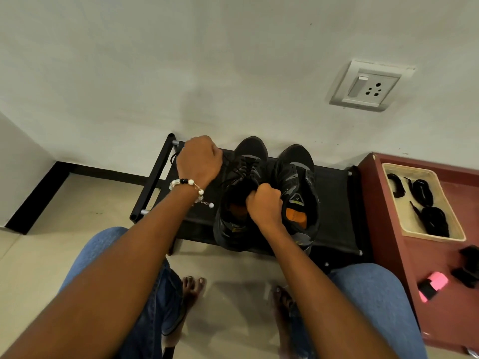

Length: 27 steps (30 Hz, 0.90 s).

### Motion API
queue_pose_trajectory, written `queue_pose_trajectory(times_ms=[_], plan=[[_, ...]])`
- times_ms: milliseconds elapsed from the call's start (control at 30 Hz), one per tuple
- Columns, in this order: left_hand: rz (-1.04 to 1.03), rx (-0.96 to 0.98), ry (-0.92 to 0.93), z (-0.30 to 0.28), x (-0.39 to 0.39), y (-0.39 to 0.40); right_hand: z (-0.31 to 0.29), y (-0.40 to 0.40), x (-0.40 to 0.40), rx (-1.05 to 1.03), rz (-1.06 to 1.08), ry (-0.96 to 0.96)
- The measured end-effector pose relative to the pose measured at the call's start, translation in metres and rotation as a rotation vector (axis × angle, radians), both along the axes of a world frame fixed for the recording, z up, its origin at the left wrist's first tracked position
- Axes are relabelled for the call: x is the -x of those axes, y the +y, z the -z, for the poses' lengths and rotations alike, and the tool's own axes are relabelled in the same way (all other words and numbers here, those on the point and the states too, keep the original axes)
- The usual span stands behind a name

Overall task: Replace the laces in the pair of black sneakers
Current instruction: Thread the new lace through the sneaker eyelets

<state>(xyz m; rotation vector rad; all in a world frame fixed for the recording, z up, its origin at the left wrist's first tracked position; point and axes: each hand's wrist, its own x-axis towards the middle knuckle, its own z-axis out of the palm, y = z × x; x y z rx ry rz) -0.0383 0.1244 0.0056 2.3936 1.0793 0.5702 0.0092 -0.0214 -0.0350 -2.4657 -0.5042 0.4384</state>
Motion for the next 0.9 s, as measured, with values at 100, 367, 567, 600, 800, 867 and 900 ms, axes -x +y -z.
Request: queue_pose_trajectory(times_ms=[100, 367, 567, 600, 800, 867, 900], plan=[[0.245, 0.007, 0.105, 0.001, -0.001, -0.002, 0.000, 0.000, 0.000, 0.008, 0.002, -0.003], [0.546, -0.522, 0.430, 0.004, -0.007, -0.038, 0.000, -0.001, 0.002, -0.022, 0.026, 0.058], [0.492, -0.481, 0.361, 0.003, -0.011, -0.039, 0.000, -0.001, 0.000, -0.018, 0.021, 0.070], [0.469, -0.382, 0.322, 0.002, -0.010, -0.037, -0.001, 0.000, 0.000, -0.016, 0.020, 0.070], [0.088, 0.307, -0.158, -0.007, -0.010, -0.027, -0.003, 0.002, 0.000, -0.006, 0.032, 0.090], [-0.071, 0.594, -0.367, -0.014, -0.012, -0.018, -0.003, 0.002, 0.000, -0.005, 0.032, 0.105], [-0.116, 0.741, -0.477, -0.017, -0.013, -0.013, -0.003, 0.001, 0.000, -0.007, 0.033, 0.112]])
